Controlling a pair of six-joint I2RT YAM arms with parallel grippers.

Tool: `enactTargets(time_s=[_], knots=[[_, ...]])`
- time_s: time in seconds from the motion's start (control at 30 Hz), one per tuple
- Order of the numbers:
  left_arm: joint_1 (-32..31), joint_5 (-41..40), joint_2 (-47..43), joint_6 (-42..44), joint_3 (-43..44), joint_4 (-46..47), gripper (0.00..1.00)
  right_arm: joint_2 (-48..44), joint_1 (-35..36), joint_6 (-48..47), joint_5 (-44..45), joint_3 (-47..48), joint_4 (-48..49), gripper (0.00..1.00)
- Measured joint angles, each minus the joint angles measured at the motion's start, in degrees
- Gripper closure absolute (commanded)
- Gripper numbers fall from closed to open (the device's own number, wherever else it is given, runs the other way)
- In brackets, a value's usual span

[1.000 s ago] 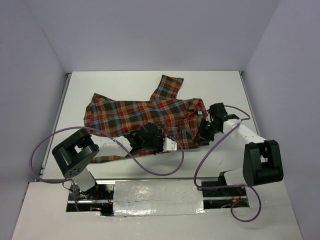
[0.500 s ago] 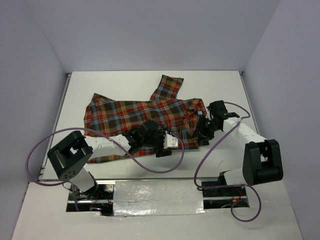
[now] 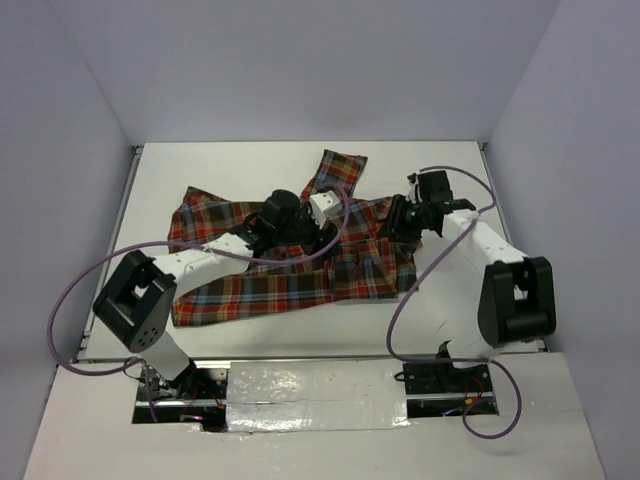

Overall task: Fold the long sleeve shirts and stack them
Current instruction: Fold the shirt

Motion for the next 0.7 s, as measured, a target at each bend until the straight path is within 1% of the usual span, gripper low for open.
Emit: enactTargets(time_s=[0.03,0.07,0.17,0.27,0.37,0.6,0.7], knots=[[0.0,-0.1,1.4,-1.5,0.4,-1.0,0.28,2.0,0.0,-0.1,0.2,0.6,0.3,0.51],[0.0,-0.4,2.9,-2.9,0.9,-2.6,0.26,3.7,0.0,-0.2,0.7,0.9,0.4,0.48],[0.1,-1.9,6.8,-6.2,1.6,-7.0,0.25,6.7,0.0,-0.3,2.3,0.8,-0.6,0.46],[0.5,-3.8,9.4,-8.8,2.7,-11.1,0.28,7.0,0.0,-0.3,4.0,0.8,-1.1,0.47],[0.8,-5.5,11.4,-11.4,4.7,-12.7,0.32,7.1,0.0,-0.4,5.6,0.8,-1.3,0.48],[1.1,-6.4,12.5,-15.1,5.4,-10.9,0.36,8.4,-0.4,-0.9,7.9,0.9,-1.7,0.50],[1.1,-6.5,13.3,-16.2,5.1,-9.4,0.41,9.6,-0.5,-1.4,7.8,0.9,-1.5,0.51]])
